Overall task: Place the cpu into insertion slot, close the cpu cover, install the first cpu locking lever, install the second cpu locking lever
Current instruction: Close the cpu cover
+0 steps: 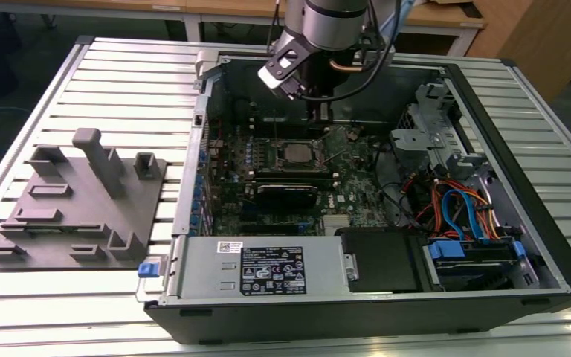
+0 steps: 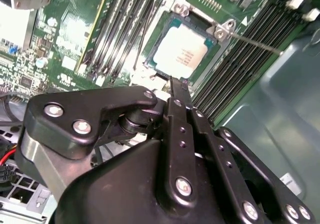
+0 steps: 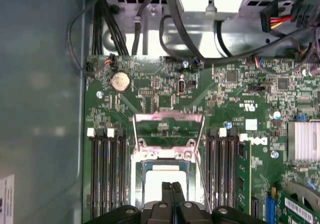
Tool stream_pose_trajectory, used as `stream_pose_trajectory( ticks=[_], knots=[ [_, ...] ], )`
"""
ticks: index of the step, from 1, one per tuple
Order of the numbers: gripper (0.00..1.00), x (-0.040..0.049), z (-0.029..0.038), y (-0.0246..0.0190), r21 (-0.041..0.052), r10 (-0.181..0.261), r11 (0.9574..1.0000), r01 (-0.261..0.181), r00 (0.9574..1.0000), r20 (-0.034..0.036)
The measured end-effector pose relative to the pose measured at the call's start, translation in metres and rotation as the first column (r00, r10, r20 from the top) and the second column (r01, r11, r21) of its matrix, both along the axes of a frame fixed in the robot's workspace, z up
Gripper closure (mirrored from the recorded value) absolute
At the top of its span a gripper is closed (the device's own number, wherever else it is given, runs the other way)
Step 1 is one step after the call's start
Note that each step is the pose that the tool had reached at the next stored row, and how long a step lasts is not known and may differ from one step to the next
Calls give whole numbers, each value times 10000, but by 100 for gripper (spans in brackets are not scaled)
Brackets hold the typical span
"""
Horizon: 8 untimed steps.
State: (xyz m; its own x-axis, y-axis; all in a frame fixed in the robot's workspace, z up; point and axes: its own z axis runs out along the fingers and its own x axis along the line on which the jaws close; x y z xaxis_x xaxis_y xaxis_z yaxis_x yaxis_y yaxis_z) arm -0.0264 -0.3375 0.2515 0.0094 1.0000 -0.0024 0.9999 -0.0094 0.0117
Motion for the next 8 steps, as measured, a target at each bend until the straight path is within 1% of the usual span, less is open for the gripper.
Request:
stream_pose_trajectory(
  ticks=[2, 5, 8],
  knots=[
    [90, 24, 0, 0, 0, 0, 10000, 0, 10000, 0],
    [90, 30, 6, 0, -3, -2, 10000, 2, 10000, -2],
    [90, 31, 35, 0, -1, -1, 10000, 1, 10000, -2]
  ],
)
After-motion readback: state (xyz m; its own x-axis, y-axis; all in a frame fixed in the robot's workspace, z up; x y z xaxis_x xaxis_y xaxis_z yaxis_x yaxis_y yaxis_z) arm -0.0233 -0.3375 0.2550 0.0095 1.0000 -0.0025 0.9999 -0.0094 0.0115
